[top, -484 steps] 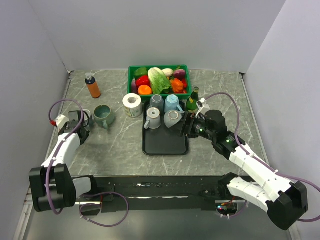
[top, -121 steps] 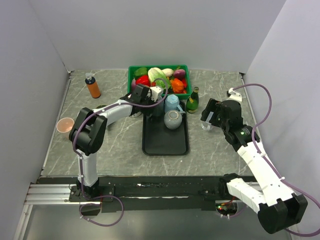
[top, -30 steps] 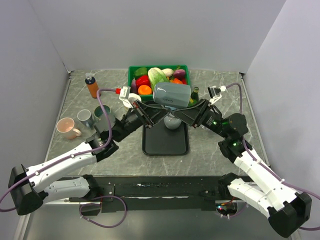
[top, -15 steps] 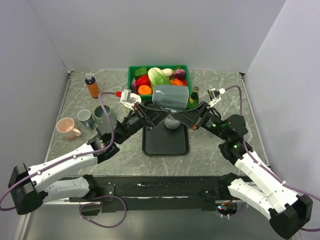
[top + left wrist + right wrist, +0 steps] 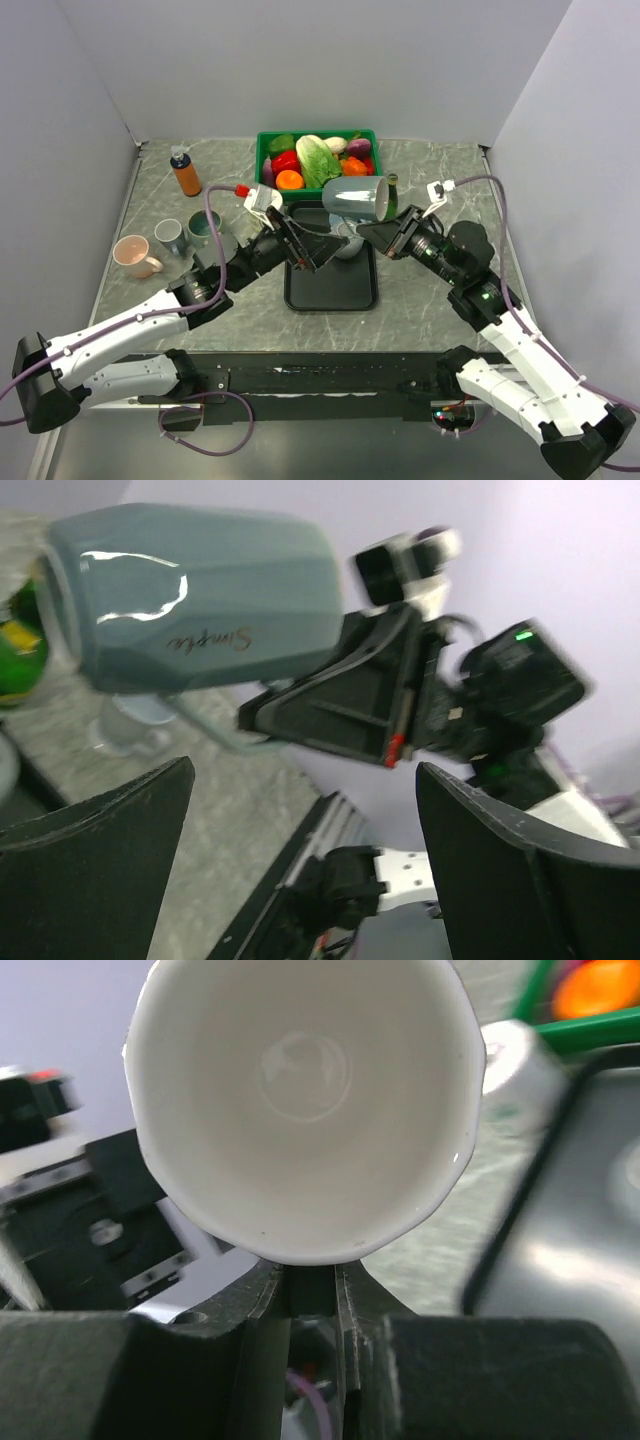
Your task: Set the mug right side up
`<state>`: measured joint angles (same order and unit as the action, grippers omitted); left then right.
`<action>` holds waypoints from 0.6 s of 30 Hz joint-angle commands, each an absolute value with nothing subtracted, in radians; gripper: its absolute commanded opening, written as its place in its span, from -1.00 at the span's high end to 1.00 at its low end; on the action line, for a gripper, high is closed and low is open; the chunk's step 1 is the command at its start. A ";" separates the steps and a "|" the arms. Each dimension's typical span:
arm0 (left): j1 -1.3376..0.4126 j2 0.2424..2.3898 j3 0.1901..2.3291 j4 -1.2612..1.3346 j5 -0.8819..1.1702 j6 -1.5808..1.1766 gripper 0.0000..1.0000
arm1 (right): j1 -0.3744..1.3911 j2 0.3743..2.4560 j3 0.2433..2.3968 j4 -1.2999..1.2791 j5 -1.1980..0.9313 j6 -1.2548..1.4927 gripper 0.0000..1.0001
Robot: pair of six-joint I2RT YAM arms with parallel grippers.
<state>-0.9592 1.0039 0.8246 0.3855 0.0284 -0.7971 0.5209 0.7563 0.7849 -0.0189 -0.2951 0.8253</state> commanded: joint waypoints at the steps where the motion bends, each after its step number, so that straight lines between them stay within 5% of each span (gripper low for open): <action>1: -0.965 0.985 0.911 0.215 -0.046 -0.665 -0.93 | 0.517 0.727 0.982 -0.125 -0.069 0.602 1.00; 5: -0.963 0.956 0.893 0.106 -0.112 -0.620 -0.93 | 0.512 0.750 1.074 -0.430 0.208 0.487 1.00; 13: -0.963 0.925 0.882 -0.063 -0.202 -0.609 -0.93 | 0.460 0.787 1.109 -0.641 0.645 0.436 1.00; 18: -0.962 0.937 0.902 -0.115 -0.203 -0.594 -0.93 | 0.324 0.862 1.129 -0.738 0.693 0.446 1.00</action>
